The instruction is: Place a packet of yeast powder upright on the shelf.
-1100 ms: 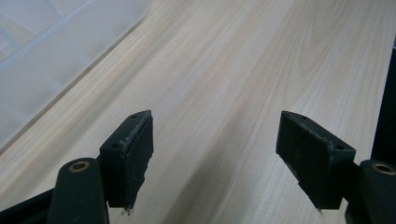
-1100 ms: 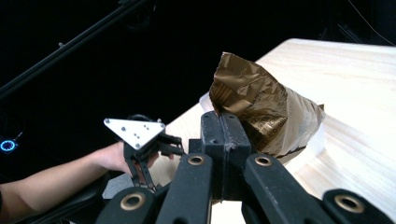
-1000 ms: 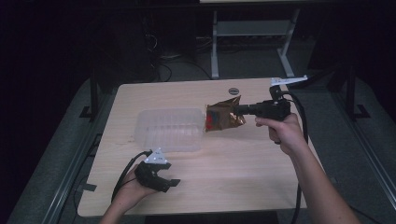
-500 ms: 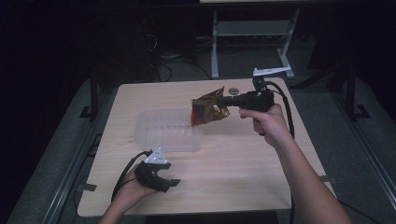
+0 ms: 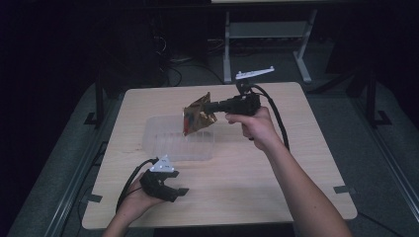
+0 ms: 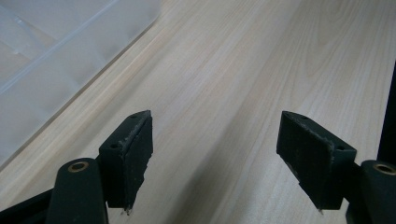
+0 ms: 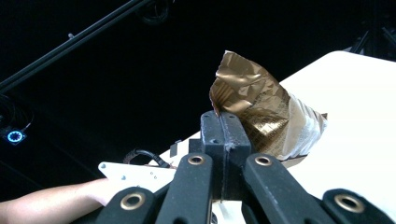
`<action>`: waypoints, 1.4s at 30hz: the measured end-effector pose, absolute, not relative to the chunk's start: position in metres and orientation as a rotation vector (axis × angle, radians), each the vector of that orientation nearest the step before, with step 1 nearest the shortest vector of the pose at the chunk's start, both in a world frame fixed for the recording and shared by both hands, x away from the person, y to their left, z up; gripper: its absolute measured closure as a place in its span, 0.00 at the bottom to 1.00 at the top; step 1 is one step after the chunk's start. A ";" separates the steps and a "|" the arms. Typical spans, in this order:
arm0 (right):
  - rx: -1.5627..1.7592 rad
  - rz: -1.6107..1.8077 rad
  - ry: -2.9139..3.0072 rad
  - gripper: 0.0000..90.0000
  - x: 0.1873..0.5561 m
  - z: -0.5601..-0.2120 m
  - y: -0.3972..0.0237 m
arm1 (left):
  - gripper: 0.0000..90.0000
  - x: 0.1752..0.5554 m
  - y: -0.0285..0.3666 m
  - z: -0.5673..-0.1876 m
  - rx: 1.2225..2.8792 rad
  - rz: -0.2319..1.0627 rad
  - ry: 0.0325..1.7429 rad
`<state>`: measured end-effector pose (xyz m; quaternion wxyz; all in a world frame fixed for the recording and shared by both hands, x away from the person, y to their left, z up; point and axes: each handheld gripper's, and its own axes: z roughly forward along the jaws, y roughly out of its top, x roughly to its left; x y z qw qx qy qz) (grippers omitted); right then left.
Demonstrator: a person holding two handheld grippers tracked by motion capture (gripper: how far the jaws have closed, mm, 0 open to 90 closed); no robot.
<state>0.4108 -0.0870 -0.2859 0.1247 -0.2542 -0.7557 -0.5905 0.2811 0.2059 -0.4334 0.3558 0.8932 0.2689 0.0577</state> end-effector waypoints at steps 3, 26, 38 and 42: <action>-0.732 -1.707 -2.206 1.00 0.413 -0.289 -0.074 | 0.29 0.281 0.206 -0.433 2.304 0.149 0.693; -0.736 -1.609 -2.237 1.00 0.420 -0.320 -0.019 | 0.30 0.280 0.205 -0.434 2.305 0.136 0.699; -0.746 -1.557 -2.288 1.00 0.418 -0.330 -0.003 | 0.30 0.280 0.206 -0.433 2.309 0.142 0.692; -0.755 -1.550 -2.278 0.99 0.419 -0.332 0.002 | 0.30 0.280 0.206 -0.433 2.324 0.140 0.681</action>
